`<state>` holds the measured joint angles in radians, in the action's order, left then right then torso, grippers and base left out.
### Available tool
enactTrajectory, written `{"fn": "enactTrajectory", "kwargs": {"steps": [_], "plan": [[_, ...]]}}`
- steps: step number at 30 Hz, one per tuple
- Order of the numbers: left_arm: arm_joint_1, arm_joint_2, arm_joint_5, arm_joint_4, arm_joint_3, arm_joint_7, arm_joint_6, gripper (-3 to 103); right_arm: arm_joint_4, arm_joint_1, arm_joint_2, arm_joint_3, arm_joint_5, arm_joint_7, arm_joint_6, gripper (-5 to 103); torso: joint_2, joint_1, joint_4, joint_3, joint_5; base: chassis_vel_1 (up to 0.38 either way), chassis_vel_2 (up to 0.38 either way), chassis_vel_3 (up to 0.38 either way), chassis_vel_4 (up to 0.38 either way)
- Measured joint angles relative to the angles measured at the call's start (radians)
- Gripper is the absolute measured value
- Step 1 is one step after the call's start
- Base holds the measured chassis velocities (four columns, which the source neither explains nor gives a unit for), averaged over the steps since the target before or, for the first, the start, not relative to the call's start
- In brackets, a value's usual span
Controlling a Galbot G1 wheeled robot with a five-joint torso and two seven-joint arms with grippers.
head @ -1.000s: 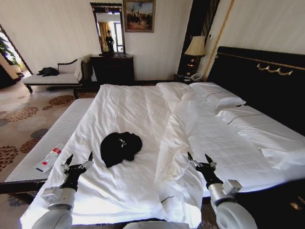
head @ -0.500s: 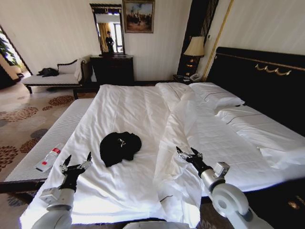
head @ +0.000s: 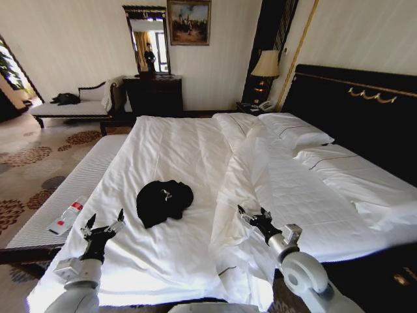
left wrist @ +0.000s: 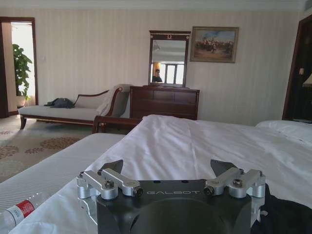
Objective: Fold the clothes on the bed.
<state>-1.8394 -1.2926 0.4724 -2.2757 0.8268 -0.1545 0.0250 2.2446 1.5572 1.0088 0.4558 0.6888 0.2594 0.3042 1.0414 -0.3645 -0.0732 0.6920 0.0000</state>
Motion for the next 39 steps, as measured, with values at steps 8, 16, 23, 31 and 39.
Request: {"fn": "enactTrajectory", "kwargs": {"steps": [8,16,23,31,39], "plan": [[-0.001,-0.004,0.002,0.003,0.001,-0.001,-0.01,100,-0.003,0.016,0.024,-0.003,-0.02,0.006,-0.004,48,0.0,0.0,0.0001,0.0,0.0,0.0,0.0,0.0,0.0],[-0.004,-0.004,0.005,0.007,0.001,-0.001,-0.015,100,-0.002,0.026,0.03,-0.003,-0.03,0.009,-0.005,15,0.0,0.0,0.0001,0.0,0.0,0.0,0.0,0.0,0.0],[-0.001,-0.007,0.01,0.011,0.001,-0.001,-0.02,100,0.008,0.042,0.038,0.005,-0.041,0.01,-0.005,2,0.0,0.0,0.0001,0.0,0.0,0.0,0.0,0.0,0.0],[-0.005,-0.013,0.011,0.011,-0.002,-0.001,-0.023,100,0.028,0.064,0.108,0.078,-0.025,0.013,-0.002,2,0.0,0.0,0.0002,0.0,0.0003,0.0,0.0,0.0,0.0],[0.009,-0.008,0.011,0.008,-0.012,-0.004,-0.018,100,0.047,0.091,0.256,0.293,0.015,0.015,-0.002,2,0.0,0.0,0.0,0.0,0.0,0.0,0.0,0.0,0.0]]}}
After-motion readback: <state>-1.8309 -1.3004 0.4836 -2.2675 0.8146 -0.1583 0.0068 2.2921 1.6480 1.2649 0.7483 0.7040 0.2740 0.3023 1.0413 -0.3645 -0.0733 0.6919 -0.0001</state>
